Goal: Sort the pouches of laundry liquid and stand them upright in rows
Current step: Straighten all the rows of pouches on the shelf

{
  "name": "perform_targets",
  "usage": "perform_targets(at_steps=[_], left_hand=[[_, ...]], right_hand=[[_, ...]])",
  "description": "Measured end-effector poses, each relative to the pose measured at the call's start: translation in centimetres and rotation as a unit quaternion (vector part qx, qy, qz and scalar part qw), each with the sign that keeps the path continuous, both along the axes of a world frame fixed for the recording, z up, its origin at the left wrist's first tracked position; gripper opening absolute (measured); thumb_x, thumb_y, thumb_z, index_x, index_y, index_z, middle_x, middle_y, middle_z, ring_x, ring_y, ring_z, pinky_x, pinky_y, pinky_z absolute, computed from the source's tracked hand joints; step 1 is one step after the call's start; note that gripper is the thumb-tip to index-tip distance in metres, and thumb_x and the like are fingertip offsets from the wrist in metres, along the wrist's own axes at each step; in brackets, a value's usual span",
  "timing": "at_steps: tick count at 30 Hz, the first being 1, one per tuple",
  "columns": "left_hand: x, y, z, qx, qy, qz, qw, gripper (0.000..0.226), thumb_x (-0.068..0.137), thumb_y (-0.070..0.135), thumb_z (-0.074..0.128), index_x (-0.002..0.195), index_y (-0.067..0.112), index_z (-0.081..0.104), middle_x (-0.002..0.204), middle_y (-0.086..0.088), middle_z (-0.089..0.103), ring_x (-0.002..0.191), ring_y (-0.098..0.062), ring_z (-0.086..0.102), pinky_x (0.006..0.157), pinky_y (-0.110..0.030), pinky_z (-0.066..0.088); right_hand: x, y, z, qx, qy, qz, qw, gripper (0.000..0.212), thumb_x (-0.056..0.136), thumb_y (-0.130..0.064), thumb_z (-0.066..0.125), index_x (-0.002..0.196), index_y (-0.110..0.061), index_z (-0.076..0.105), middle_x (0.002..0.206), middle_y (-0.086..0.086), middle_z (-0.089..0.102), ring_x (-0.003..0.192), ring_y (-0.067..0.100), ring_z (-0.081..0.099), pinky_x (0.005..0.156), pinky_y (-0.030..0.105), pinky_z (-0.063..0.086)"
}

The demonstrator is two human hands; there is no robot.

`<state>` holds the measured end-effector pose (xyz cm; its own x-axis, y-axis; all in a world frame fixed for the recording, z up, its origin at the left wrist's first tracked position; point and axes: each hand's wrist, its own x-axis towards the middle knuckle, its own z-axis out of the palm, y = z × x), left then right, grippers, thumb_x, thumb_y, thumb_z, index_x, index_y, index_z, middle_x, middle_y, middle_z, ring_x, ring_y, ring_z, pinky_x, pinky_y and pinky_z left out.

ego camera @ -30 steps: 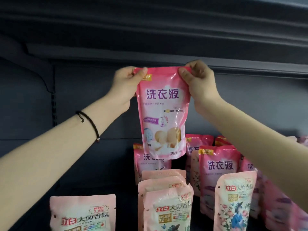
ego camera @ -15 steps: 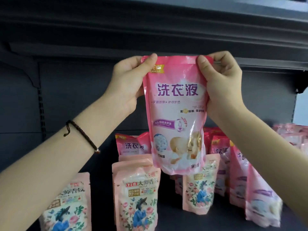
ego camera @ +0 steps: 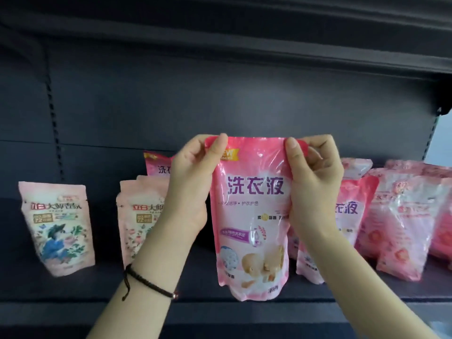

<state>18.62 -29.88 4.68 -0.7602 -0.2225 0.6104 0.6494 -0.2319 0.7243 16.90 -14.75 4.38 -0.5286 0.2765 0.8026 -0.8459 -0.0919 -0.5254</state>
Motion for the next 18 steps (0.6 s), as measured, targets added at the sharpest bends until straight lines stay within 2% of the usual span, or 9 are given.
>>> perform_targets(at_steps=[2,4,7,9,10,12,14,16,18], left_hand=[[-0.1,1.2,-2.2,0.021,-0.026,-0.005,0.999,0.015,0.078,0.040,0.070,0.076,0.025,0.069,0.084,-0.007,0.061,0.085,-0.023,0.055,0.089,-0.045,0.046],[-0.4,2.3,-3.7,0.030,-0.042,0.007,0.999,0.015,0.080,0.042,0.068,0.079,0.027,0.070,0.086,-0.011,0.060,0.084,-0.026,0.054,0.086,-0.048,0.045],[-1.4,3.3,-4.5,0.016,-0.045,0.077,0.996,0.020,0.082,0.044,0.064,0.082,0.025,0.068,0.078,-0.003,0.062,0.076,-0.020,0.055,0.074,-0.031,0.047],[-2.1,3.6,-4.7,0.026,-0.037,0.090,0.995,0.023,0.083,0.041,0.061,0.088,0.020,0.067,0.080,-0.001,0.063,0.077,-0.018,0.056,0.076,-0.030,0.047],[-2.4,3.6,-4.9,0.021,-0.033,0.089,0.995,0.021,0.085,0.039,0.061,0.092,0.019,0.066,0.084,-0.003,0.064,0.080,-0.019,0.058,0.078,-0.033,0.046],[-2.9,3.4,-5.7,-0.028,-0.007,0.100,0.995,0.019,0.090,0.033,0.060,0.107,0.027,0.064,0.103,0.007,0.068,0.096,-0.008,0.063,0.088,-0.027,0.047],[-3.0,2.9,-7.2,-0.085,0.019,0.102,0.991,0.040,0.090,0.031,0.062,0.128,0.037,0.050,0.127,0.017,0.059,0.117,-0.001,0.056,0.096,-0.021,0.045],[-2.8,2.2,-9.2,-0.119,0.033,0.098,0.987,0.061,0.088,0.033,0.067,0.139,0.044,0.036,0.135,0.019,0.052,0.125,-0.002,0.051,0.097,-0.017,0.043],[-2.4,1.7,-11.0,-0.150,0.037,0.104,0.983,0.064,0.086,0.036,0.068,0.138,0.052,0.033,0.136,0.018,0.051,0.124,-0.004,0.051,0.095,-0.014,0.043]], right_hand=[[-0.8,0.3,-2.7,-0.017,-0.008,-0.021,1.000,0.020,0.094,-0.016,0.061,0.077,-0.022,0.051,0.068,0.000,0.054,0.061,0.011,0.046,0.056,0.021,0.041],[-1.8,0.4,-4.6,-0.033,-0.020,-0.038,0.999,0.021,0.093,-0.016,0.061,0.077,-0.027,0.053,0.070,0.000,0.055,0.064,0.011,0.047,0.058,0.020,0.041],[-3.2,0.3,-5.7,-0.035,-0.020,-0.050,0.998,0.026,0.094,-0.017,0.060,0.077,-0.037,0.055,0.074,0.001,0.056,0.067,0.011,0.049,0.061,0.020,0.043],[-4.0,0.2,-5.8,-0.021,-0.007,-0.073,0.997,0.026,0.094,-0.017,0.059,0.080,-0.038,0.054,0.078,0.004,0.057,0.070,0.011,0.050,0.064,0.022,0.044],[-4.4,0.3,-5.8,-0.011,-0.003,-0.083,0.996,0.025,0.094,-0.017,0.059,0.081,-0.037,0.054,0.079,0.003,0.058,0.071,0.011,0.051,0.065,0.024,0.044],[-5.0,0.5,-6.0,0.021,-0.007,-0.098,0.995,0.021,0.096,-0.017,0.056,0.087,-0.035,0.052,0.081,-0.009,0.057,0.073,0.008,0.051,0.066,0.027,0.045],[-5.1,0.9,-6.7,0.077,-0.022,-0.099,0.992,0.016,0.097,-0.018,0.053,0.104,-0.032,0.051,0.084,-0.022,0.053,0.074,0.000,0.048,0.067,0.024,0.045],[-4.4,1.4,-7.7,0.131,-0.036,-0.084,0.987,0.038,0.096,-0.016,0.055,0.130,-0.026,0.042,0.102,-0.031,0.053,0.087,-0.010,0.052,0.078,0.015,0.046],[-3.3,2.0,-9.2,0.166,-0.034,-0.049,0.984,0.064,0.093,-0.014,0.057,0.145,-0.028,0.024,0.119,-0.024,0.049,0.096,-0.003,0.054,0.087,0.017,0.045]])
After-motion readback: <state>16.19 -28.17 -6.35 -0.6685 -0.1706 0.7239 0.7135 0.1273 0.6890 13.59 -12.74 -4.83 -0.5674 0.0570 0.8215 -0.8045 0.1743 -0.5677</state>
